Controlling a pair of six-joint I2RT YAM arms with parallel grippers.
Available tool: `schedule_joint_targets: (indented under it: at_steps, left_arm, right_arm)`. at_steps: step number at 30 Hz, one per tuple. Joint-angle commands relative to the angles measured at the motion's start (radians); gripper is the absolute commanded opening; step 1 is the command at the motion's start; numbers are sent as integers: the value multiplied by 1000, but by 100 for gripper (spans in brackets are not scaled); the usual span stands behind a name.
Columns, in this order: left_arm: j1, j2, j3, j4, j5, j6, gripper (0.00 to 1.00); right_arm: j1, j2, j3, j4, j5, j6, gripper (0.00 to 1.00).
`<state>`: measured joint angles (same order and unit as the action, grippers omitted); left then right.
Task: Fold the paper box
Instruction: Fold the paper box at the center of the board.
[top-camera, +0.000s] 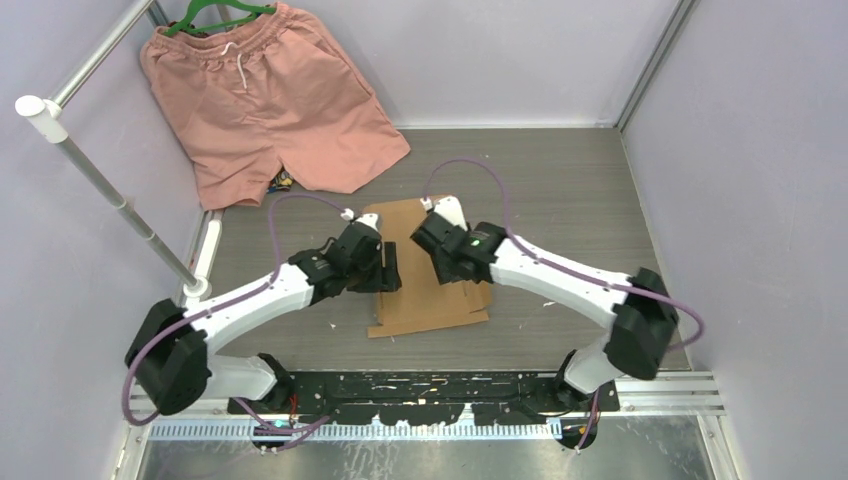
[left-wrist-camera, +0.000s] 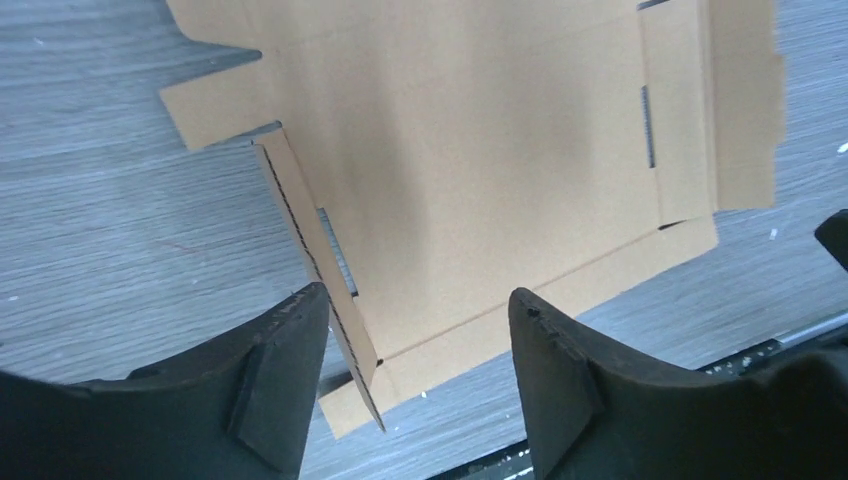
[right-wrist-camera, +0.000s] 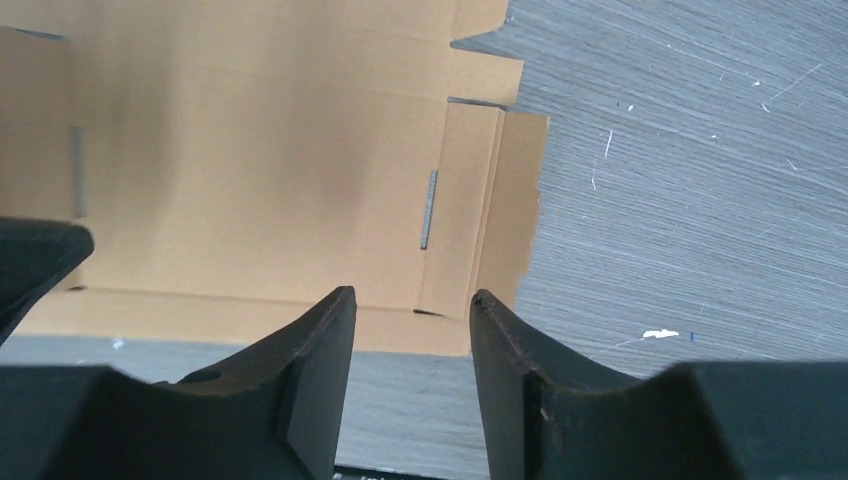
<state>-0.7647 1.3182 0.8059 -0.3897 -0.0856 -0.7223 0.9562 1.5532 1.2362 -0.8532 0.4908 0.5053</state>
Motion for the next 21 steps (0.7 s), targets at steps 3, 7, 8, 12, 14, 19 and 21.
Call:
schedule_joint_targets:
  at_steps: [3, 7, 8, 12, 14, 19, 21]
  left_arm:
    - [58, -151, 64, -108, -59, 58, 72]
    - [202, -161, 38, -88, 49, 85, 74]
    - [243, -160, 27, -72, 76, 88, 76]
    - [335, -133, 9, -25, 128, 102, 81]
    - [365, -103, 8, 2, 146, 106, 80]
    - [411, -23, -9, 92, 212, 109, 75]
    - [421, 4, -23, 131, 232, 115, 73]
  right_arm:
    - [-196, -179, -21, 55, -236, -84, 53]
    - [-394, -200, -84, 169, -444, -150, 51]
    - [-421, -192, -94, 194, -473, -167, 51]
    - [-509, -122, -79, 261, -604, -196, 48]
    - [-565, -80, -69, 295, -697, -176, 46]
    - [-643, 23, -44, 376, -802, -157, 44]
    - [-651, 57, -31, 381, -802, -172, 44]
